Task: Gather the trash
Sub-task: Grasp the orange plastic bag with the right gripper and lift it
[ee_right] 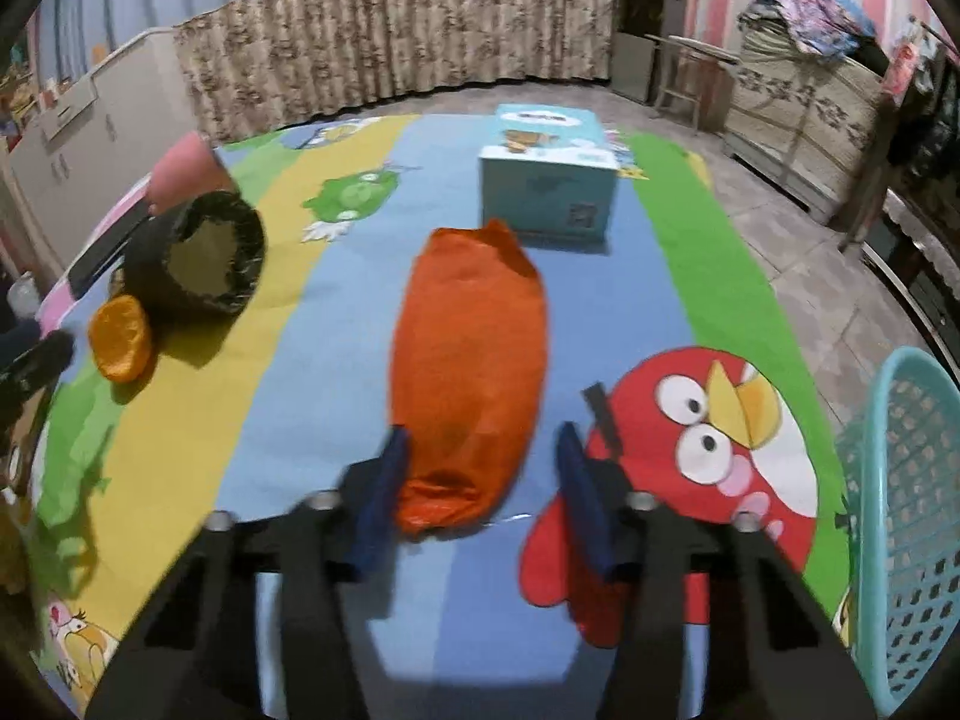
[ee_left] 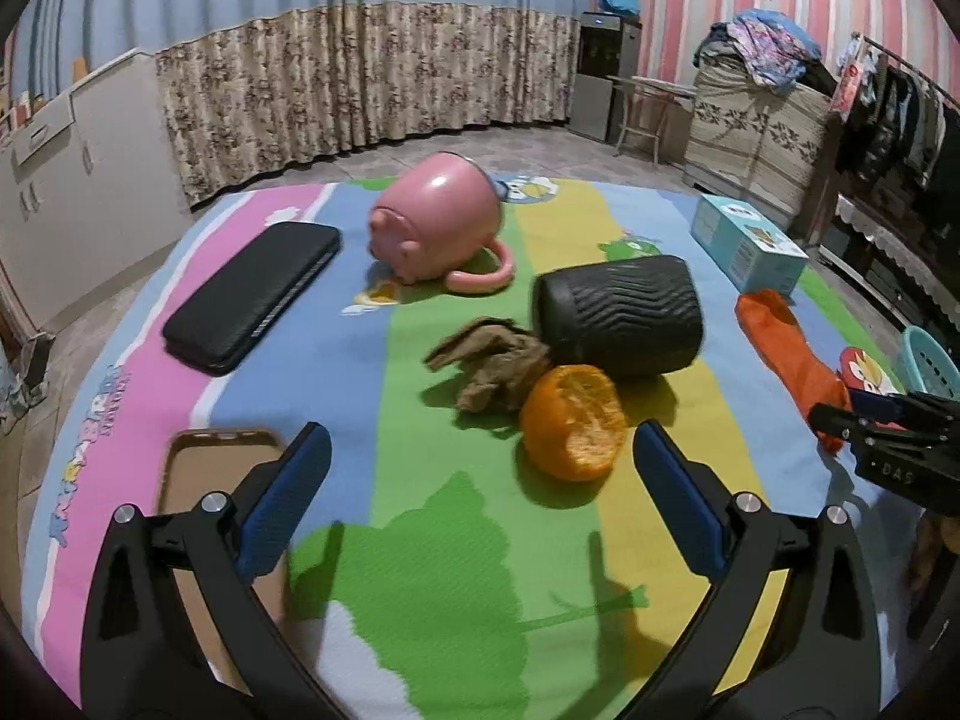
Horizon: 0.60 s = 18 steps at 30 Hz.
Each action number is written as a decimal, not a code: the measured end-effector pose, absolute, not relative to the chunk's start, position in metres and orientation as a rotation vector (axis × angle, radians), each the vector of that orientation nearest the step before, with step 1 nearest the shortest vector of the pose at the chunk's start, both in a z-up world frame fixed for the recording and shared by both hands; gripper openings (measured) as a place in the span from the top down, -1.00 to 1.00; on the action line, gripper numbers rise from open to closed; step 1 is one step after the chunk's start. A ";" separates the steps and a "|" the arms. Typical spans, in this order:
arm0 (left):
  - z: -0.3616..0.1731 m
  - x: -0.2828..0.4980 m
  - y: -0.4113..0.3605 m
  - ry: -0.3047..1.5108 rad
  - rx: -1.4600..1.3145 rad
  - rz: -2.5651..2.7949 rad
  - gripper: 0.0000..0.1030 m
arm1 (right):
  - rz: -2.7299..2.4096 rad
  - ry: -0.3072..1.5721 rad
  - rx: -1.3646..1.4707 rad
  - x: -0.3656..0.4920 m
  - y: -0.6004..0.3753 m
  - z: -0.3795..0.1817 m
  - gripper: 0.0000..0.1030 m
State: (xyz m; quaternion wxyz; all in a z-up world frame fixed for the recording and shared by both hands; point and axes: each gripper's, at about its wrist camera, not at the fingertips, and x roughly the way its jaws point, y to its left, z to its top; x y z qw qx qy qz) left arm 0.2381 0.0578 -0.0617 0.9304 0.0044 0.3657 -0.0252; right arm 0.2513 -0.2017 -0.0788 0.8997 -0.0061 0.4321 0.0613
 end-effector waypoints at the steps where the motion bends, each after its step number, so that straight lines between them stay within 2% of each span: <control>1: -0.062 0.238 0.054 0.751 0.012 -0.054 -0.89 | 0.130 0.888 -0.013 0.250 -0.201 -0.077 0.52; 4: -0.062 0.241 0.043 0.768 0.013 -0.071 -0.89 | 0.143 0.870 -0.001 0.244 -0.205 -0.070 0.71; 8: -0.065 0.247 0.026 0.794 0.033 -0.085 -0.89 | 0.127 0.830 0.003 0.238 -0.217 -0.055 0.73; 10: -0.067 0.252 0.017 0.805 0.061 -0.076 -0.82 | 0.121 0.817 0.011 0.235 -0.224 -0.049 0.74; 12: -0.072 0.258 0.012 0.834 0.072 -0.082 -0.56 | 0.110 0.806 0.017 0.235 -0.232 -0.045 0.74; 13: -0.077 0.262 0.011 0.859 0.073 -0.083 -0.51 | 0.107 0.804 0.020 0.235 -0.234 -0.045 0.74; 15: -0.083 0.267 0.012 0.898 0.064 -0.080 -0.21 | 0.099 0.796 0.026 0.235 -0.242 -0.042 0.74; 18: -0.088 0.270 0.018 0.929 0.025 -0.073 0.13 | 0.092 0.781 0.030 0.235 -0.250 -0.038 0.74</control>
